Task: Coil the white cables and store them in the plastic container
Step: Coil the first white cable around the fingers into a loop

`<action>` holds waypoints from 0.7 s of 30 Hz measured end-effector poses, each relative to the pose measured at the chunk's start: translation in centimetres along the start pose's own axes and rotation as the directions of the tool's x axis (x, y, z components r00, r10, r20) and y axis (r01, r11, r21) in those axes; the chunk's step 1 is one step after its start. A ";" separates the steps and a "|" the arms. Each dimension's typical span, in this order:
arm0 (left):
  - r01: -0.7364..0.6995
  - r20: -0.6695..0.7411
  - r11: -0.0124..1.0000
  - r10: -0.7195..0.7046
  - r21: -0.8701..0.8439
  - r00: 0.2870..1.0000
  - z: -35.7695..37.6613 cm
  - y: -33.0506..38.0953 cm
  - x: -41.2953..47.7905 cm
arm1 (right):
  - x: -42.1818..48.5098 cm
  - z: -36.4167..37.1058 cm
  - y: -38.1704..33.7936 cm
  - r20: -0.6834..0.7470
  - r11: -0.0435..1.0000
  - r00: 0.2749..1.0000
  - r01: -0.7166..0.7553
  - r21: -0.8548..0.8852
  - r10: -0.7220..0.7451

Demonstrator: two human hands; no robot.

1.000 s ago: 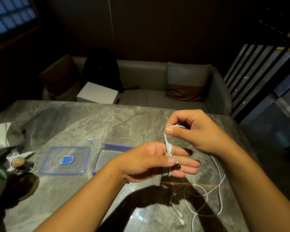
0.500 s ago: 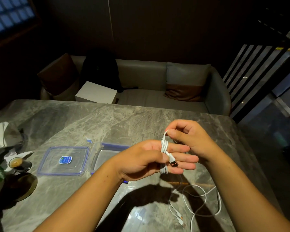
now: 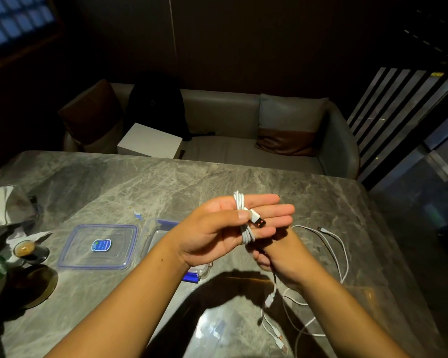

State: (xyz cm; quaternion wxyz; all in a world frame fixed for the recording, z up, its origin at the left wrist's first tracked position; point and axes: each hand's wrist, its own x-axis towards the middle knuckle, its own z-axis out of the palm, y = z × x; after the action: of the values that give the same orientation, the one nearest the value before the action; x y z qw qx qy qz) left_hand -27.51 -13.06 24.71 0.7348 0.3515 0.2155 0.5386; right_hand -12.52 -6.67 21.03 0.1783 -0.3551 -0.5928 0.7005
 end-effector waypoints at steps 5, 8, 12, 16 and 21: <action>0.020 -0.050 1.000 -0.020 -0.009 0.999 -0.9 -1.0 0.3 | -1.4 0.4 1.2 0.023 0.998 0.998 -0.065 0.000 0.065; 0.018 -0.089 0.999 -0.016 0.026 0.996 -1.7 -0.9 0.3 | -2.5 -0.2 1.1 0.060 0.999 0.997 -0.038 0.000 0.038; 0.036 -0.109 0.997 -0.029 0.065 0.994 -2.2 -0.9 0.3 | -3.8 -1.3 -0.2 0.126 0.998 0.991 -0.035 -0.054 0.042; 0.043 -0.162 0.996 -0.030 0.076 0.986 -2.8 -0.7 0.1 | -5.2 -2.6 -2.0 0.217 0.991 0.973 -0.051 -0.127 0.078; 0.090 -0.177 0.993 -0.076 0.072 0.981 -2.8 -0.8 -0.3 | -6.0 -4.3 -4.3 0.145 0.950 0.983 0.151 -0.273 -0.115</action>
State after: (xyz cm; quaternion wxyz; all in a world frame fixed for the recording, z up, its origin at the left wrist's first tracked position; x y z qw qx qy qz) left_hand -29.11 -12.69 22.25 0.7205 0.3229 0.3146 0.5269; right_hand -6.15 -6.65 26.68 0.1344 -0.2908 -0.7196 0.6160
